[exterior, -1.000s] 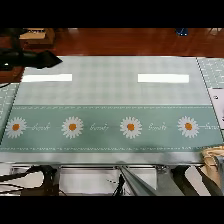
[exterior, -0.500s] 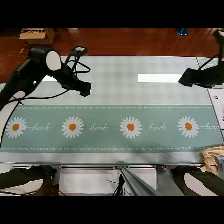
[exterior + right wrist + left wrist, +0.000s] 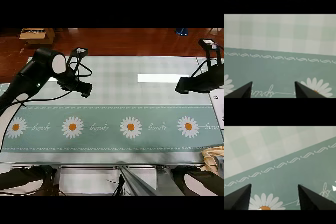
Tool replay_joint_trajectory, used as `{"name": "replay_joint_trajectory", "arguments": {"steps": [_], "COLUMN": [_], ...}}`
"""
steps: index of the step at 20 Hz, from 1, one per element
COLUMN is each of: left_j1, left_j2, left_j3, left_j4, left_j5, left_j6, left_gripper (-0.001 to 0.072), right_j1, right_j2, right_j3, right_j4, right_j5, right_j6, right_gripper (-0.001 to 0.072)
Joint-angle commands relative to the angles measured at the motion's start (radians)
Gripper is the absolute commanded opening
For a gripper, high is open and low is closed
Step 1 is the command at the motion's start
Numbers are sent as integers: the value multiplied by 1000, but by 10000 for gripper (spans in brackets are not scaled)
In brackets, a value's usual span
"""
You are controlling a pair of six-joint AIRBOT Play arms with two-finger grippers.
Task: Fold the shirts.
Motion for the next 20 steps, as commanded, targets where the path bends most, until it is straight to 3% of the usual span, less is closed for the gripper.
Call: {"name": "replay_joint_trajectory", "arguments": {"steps": [1, 20], "left_j1": [-1, -1], "left_j2": [0, -30], "left_j3": [0, 0], "left_j4": [5, 4], "left_j5": [2, 2], "left_j6": [-6, -6], "left_gripper": [712, 712], "right_j1": [4, 4], "right_j2": [-1, -1], "right_j3": [1, 1], "right_j4": [-13, -13], "right_j5": [9, 9], "right_j6": [4, 4], "right_gripper": [599, 600]}}
